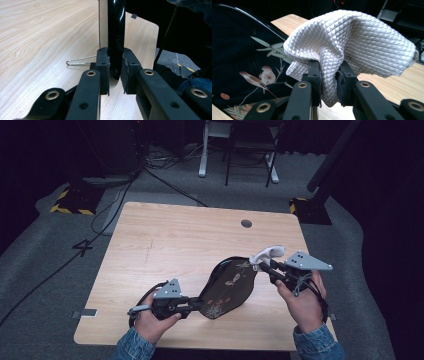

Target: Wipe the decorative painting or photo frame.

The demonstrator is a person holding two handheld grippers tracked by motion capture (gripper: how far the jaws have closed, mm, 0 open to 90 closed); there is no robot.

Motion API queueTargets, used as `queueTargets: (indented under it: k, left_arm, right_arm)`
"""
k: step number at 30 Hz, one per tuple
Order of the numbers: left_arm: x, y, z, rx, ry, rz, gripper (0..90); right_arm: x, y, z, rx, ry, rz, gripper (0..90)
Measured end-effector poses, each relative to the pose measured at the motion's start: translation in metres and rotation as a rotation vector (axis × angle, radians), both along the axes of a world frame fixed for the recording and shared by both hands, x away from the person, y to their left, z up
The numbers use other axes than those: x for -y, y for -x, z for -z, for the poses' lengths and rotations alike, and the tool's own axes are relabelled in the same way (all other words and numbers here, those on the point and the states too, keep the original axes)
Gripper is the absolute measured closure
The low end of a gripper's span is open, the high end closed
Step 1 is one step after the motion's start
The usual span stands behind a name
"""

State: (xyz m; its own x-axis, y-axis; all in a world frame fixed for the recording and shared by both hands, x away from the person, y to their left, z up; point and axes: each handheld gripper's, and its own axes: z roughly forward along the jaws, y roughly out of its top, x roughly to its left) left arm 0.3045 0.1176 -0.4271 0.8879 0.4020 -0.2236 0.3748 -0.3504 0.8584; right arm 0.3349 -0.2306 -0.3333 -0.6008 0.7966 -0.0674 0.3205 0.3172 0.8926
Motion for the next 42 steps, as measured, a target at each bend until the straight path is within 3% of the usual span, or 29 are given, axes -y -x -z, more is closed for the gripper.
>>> queueTargets:
  k: [23, 42]
  left_arm:
    - [0.0, -0.001, 0.0, 0.003, -0.005, 0.01, 78.2]
    - [0.001, -0.001, 0.0, 0.008, -0.006, 0.03, 77.5]
  right_arm:
    - [0.017, -0.009, 0.025, -0.058, 0.026, 0.061, 75.3]
    - [0.016, -0.017, 0.047, -0.11, 0.062, 0.06, 75.3]
